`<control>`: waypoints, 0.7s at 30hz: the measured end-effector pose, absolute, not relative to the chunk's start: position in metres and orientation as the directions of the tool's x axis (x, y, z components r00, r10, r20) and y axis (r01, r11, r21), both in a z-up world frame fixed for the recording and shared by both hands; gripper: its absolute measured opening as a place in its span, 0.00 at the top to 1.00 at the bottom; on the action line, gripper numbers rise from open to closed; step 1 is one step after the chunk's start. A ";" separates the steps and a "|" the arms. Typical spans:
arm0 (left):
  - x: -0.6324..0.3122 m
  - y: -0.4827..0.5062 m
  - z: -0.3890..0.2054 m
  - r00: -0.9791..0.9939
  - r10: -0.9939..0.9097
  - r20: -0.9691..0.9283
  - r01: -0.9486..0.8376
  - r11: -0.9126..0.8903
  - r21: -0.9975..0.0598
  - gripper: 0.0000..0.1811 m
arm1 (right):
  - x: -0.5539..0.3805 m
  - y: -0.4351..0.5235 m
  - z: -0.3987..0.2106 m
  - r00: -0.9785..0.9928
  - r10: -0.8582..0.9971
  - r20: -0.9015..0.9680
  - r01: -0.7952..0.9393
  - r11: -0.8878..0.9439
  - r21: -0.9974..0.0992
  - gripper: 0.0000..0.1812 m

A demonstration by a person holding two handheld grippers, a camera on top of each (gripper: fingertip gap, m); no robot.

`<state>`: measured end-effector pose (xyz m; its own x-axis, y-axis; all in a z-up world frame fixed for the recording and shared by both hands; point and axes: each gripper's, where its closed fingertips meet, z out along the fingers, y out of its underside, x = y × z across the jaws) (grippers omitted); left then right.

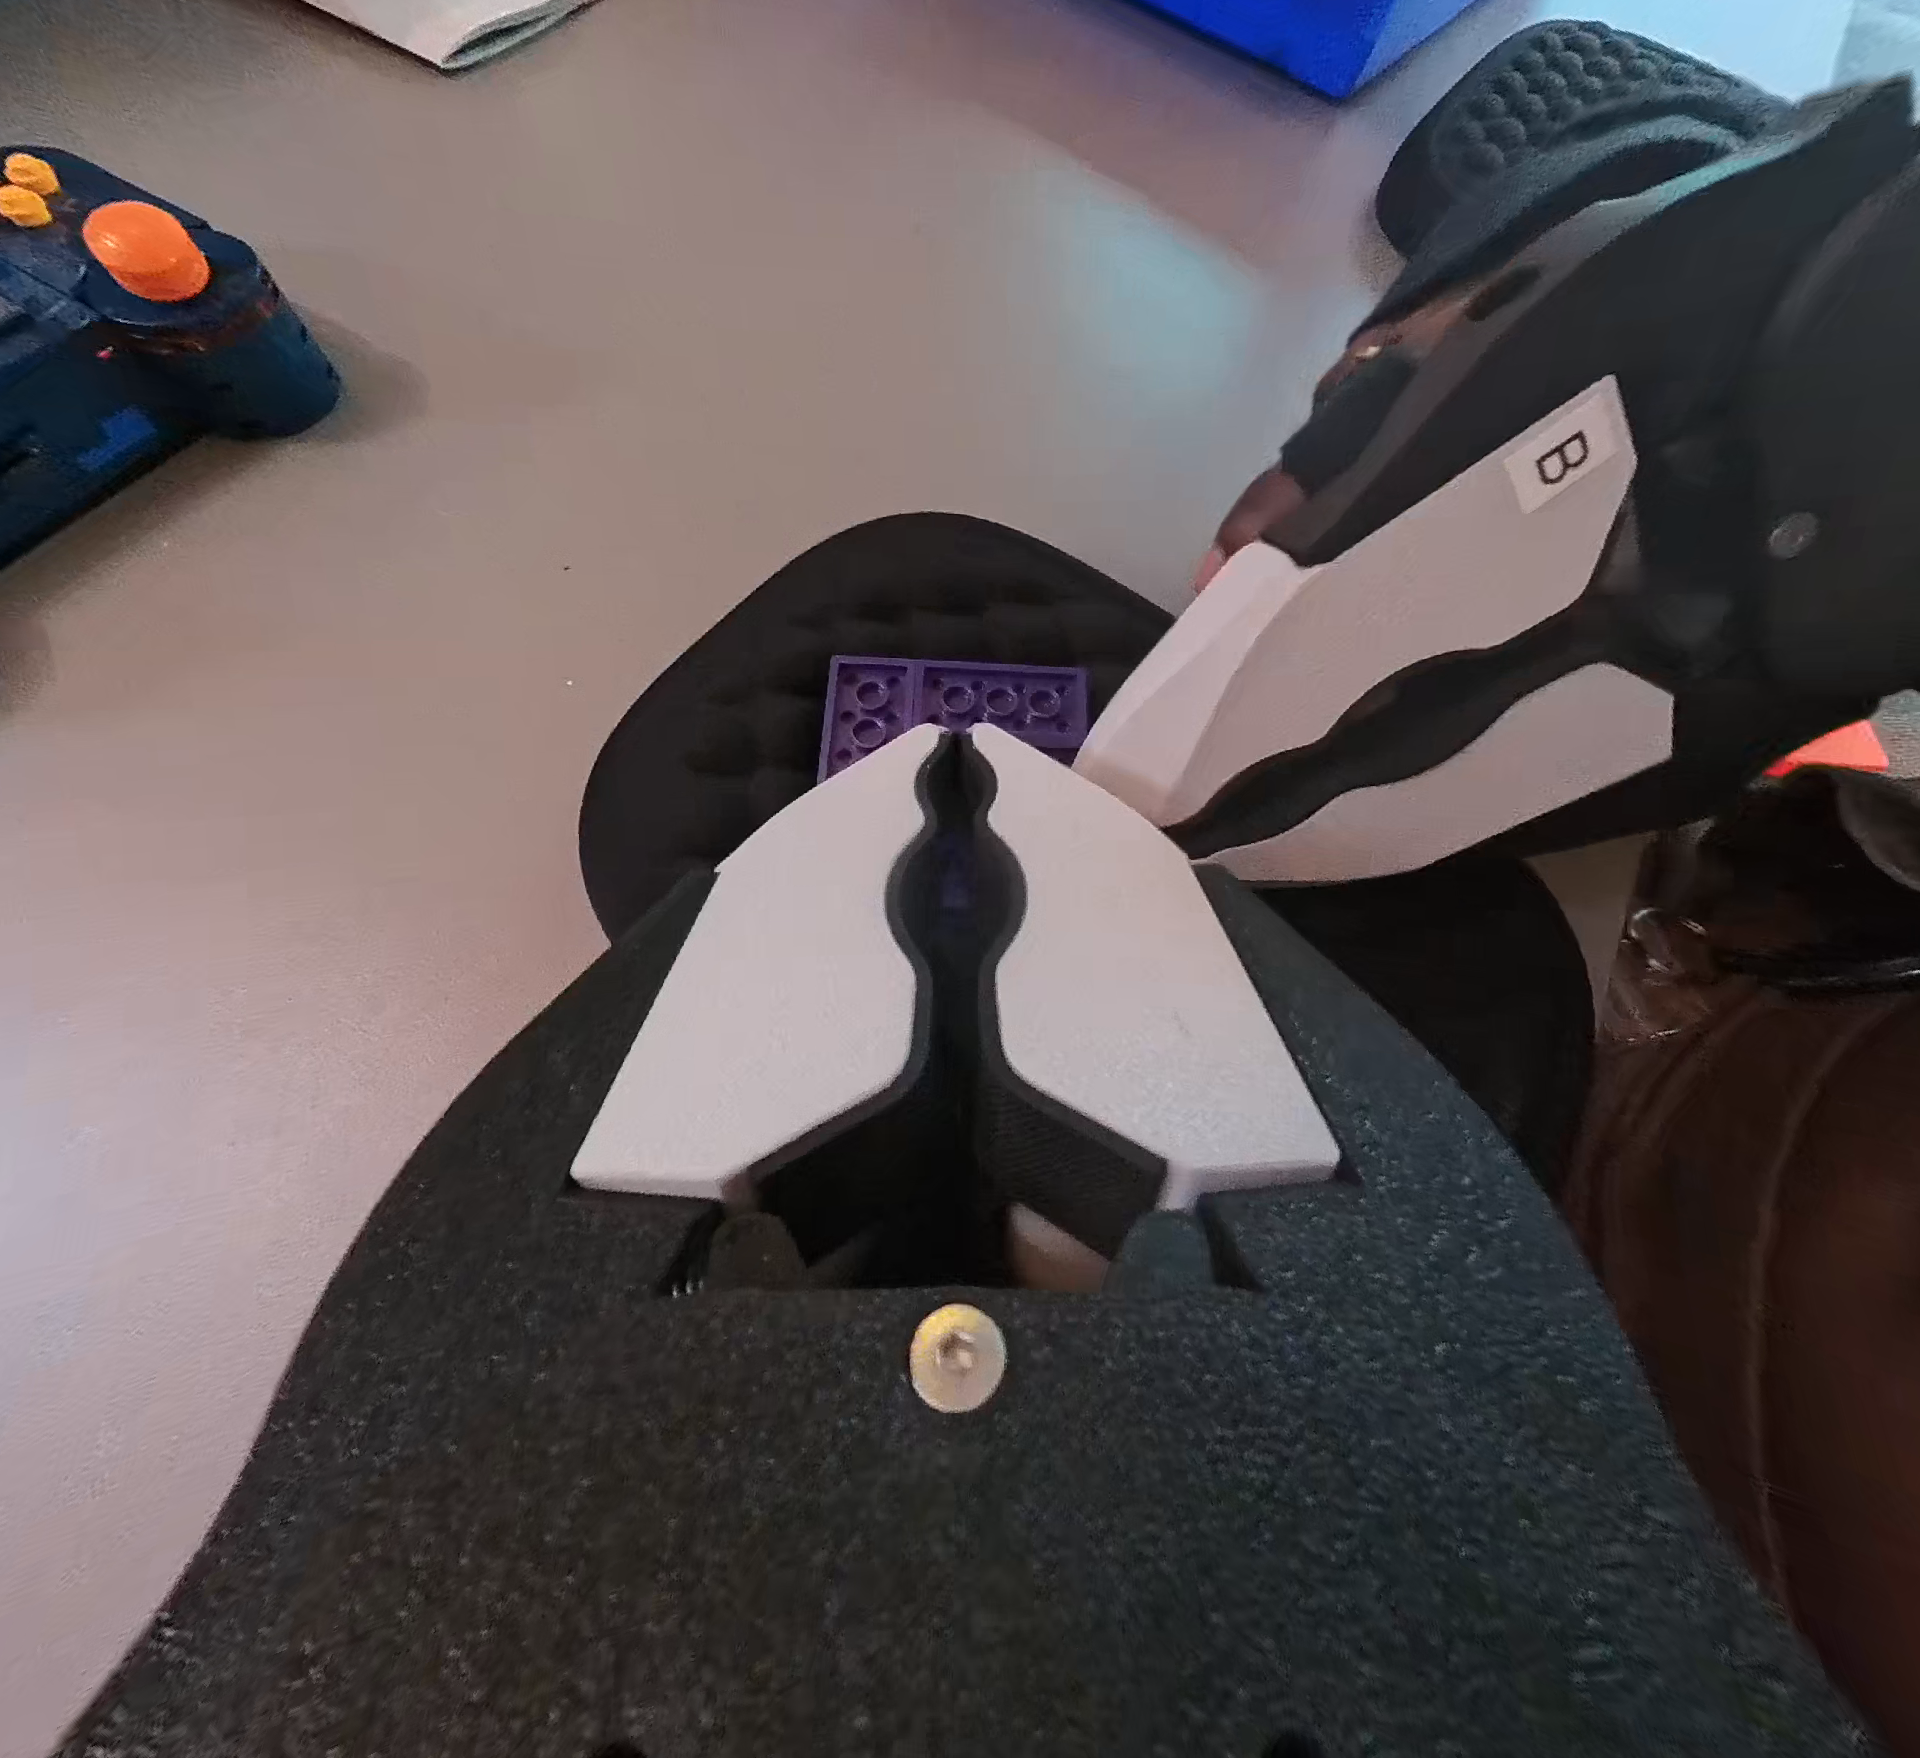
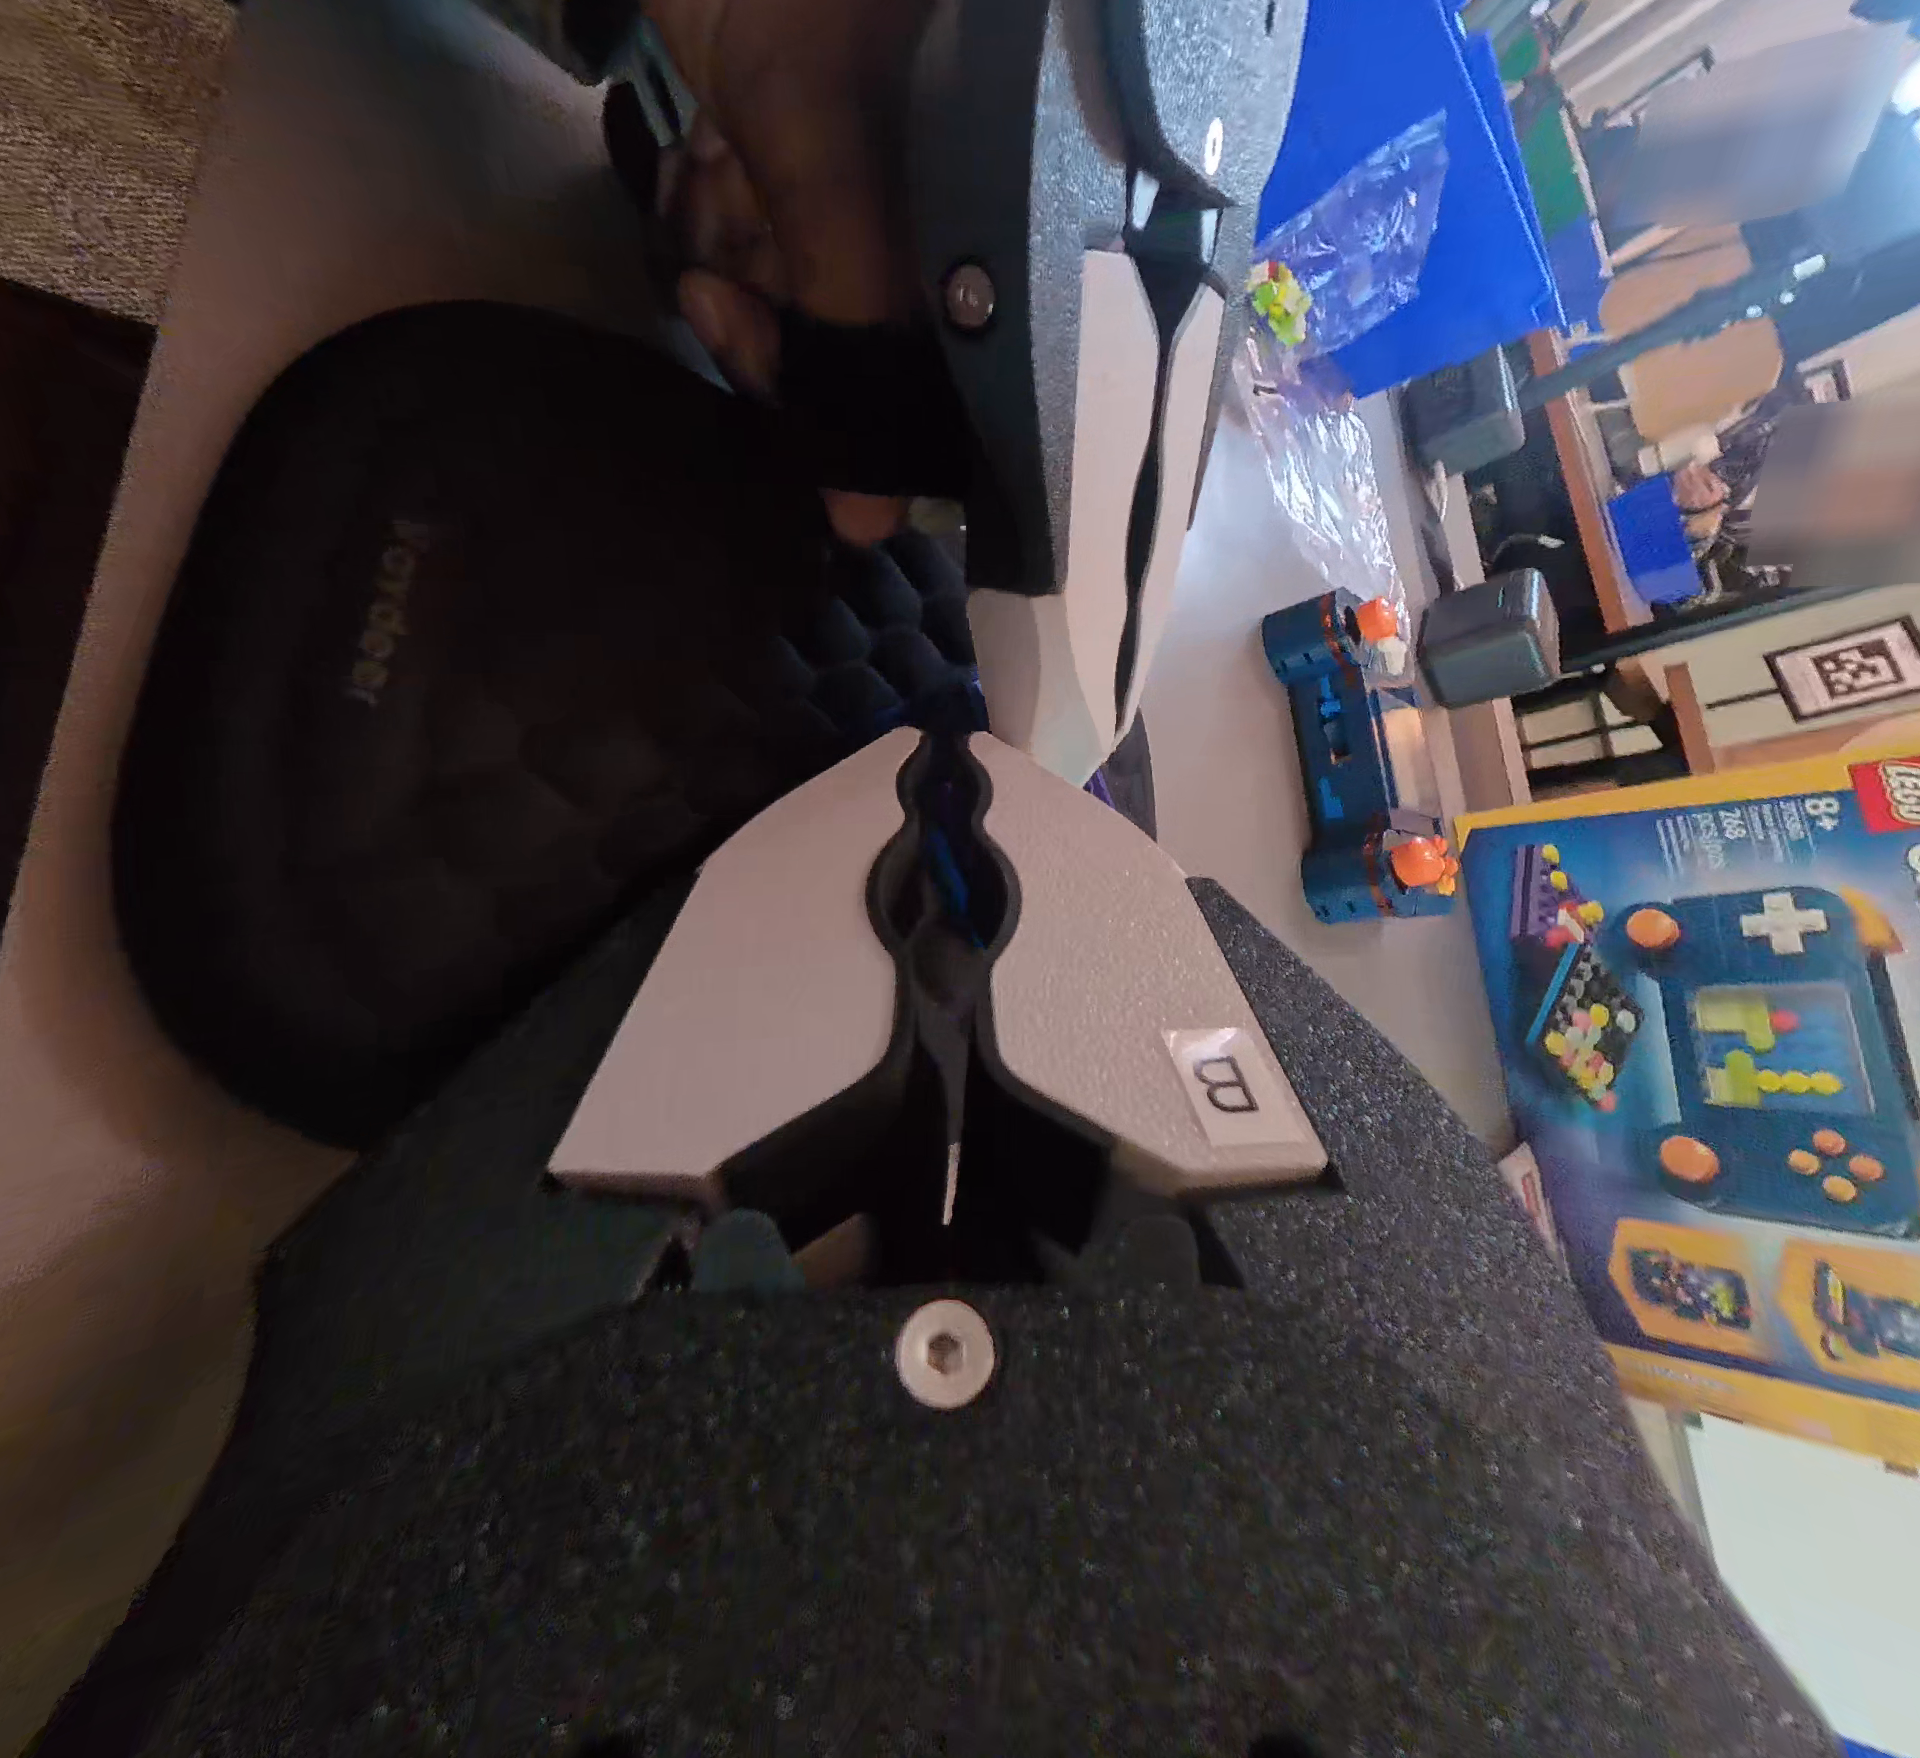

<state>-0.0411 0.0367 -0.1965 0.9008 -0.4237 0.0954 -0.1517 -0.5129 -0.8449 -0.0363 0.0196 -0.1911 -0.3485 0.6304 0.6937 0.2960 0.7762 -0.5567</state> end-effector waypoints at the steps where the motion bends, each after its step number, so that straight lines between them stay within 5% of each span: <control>1: -0.041 0.037 -0.196 0.900 -0.423 0.106 -0.143 -0.516 -0.845 1.00 | -0.037 0.020 -0.190 -0.336 0.622 0.707 0.298 0.782 -0.547 0.98; 5: -0.042 0.038 -0.194 0.898 -0.414 0.147 -0.102 -0.522 -0.847 1.00 | -0.037 0.021 -0.186 -0.287 0.582 0.761 0.292 0.810 -0.509 0.98; 10: -0.047 0.025 -0.158 0.854 -0.494 0.163 -0.014 -0.334 -0.942 1.00 | -0.034 0.037 -0.183 -0.271 0.740 0.616 0.339 0.672 -0.658 1.00; 12: -0.054 0.014 -0.163 0.856 -0.517 0.006 -0.171 -0.295 -0.940 0.82 | -0.033 0.033 -0.184 -0.311 0.777 0.547 0.330 0.628 -0.705 1.00; 14: -0.066 0.011 -0.177 0.833 -0.509 -0.214 -0.404 -0.298 -0.865 0.76 | -0.031 0.029 -0.188 -0.365 0.782 0.506 0.334 0.617 -0.713 1.00; 17: -0.074 0.019 -0.163 0.856 -0.482 -0.188 -0.351 -0.273 -0.896 0.80 | -0.033 0.036 -0.178 -0.359 0.821 0.443 0.329 0.556 -0.763 1.00; 18: -0.074 0.021 -0.154 0.873 -0.473 -0.114 -0.265 -0.265 -0.927 0.80 | -0.034 0.042 -0.172 -0.343 0.852 0.396 0.343 0.506 -0.792 0.96; 19: -0.079 0.025 -0.148 0.894 -0.444 -0.058 -0.191 -0.261 -0.946 0.80 | -0.038 0.052 -0.166 -0.319 0.884 0.342 0.363 0.447 -0.818 0.77; 21: -0.089 0.029 -0.143 0.923 -0.383 -0.020 -0.125 -0.249 -0.960 0.80 | -0.044 0.073 -0.165 -0.299 0.926 0.229 0.438 0.347 -0.829 0.58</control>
